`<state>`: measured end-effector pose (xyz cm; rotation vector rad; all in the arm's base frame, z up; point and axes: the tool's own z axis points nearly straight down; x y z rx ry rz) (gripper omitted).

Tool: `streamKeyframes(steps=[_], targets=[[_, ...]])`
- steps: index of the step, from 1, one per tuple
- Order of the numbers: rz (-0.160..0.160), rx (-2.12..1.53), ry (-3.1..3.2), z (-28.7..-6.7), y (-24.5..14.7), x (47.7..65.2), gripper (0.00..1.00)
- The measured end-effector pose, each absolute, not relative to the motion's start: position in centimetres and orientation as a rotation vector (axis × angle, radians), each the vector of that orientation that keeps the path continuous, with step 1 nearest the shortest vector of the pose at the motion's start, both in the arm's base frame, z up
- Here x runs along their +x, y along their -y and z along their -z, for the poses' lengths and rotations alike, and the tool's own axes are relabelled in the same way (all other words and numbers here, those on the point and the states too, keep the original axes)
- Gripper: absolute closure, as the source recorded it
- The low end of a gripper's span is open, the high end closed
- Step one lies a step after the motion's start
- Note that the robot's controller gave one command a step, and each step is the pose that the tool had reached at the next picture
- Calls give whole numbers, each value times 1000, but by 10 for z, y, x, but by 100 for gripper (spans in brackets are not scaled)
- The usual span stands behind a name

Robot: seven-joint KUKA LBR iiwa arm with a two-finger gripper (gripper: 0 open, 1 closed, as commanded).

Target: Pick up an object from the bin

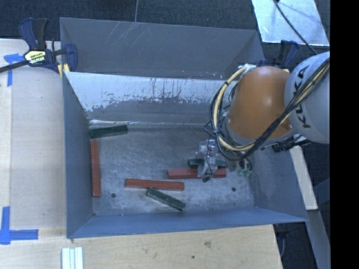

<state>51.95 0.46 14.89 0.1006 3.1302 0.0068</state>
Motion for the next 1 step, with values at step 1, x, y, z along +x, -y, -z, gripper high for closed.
streamKeyframes(steps=[1], targets=[[0, -364, -3122, -112, -7, 507, 100]])
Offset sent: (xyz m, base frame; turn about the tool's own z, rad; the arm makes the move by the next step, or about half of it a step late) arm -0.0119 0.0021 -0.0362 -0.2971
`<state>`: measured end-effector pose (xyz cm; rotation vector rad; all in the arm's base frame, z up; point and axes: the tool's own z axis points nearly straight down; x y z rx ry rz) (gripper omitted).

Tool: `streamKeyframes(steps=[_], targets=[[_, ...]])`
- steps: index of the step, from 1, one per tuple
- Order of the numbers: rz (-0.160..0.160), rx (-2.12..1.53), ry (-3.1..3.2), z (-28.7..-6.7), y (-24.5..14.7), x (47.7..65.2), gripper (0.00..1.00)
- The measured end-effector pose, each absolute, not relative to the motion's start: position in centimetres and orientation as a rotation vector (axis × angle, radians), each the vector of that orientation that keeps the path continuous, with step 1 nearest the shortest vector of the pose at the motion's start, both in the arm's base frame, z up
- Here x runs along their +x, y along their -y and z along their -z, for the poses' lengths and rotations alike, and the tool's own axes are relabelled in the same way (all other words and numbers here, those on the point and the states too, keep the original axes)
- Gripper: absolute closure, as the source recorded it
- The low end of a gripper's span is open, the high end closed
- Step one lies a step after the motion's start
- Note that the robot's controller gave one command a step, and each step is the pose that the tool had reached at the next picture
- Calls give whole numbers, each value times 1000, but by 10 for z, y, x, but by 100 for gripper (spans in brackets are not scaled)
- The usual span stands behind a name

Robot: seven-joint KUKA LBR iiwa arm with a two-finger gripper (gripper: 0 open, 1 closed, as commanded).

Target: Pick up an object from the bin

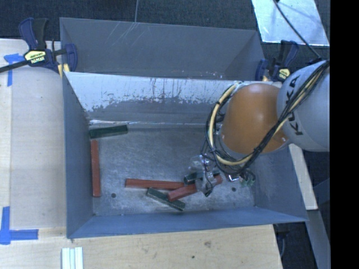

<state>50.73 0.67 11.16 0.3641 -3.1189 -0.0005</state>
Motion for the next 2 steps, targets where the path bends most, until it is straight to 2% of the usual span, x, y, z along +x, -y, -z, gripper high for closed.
streamKeyframes(steps=[1, 2], targets=[[7, 363, 3130, -176, -104, 514, 100], [3, 409, 3124, -231, -123, 502, 100]])
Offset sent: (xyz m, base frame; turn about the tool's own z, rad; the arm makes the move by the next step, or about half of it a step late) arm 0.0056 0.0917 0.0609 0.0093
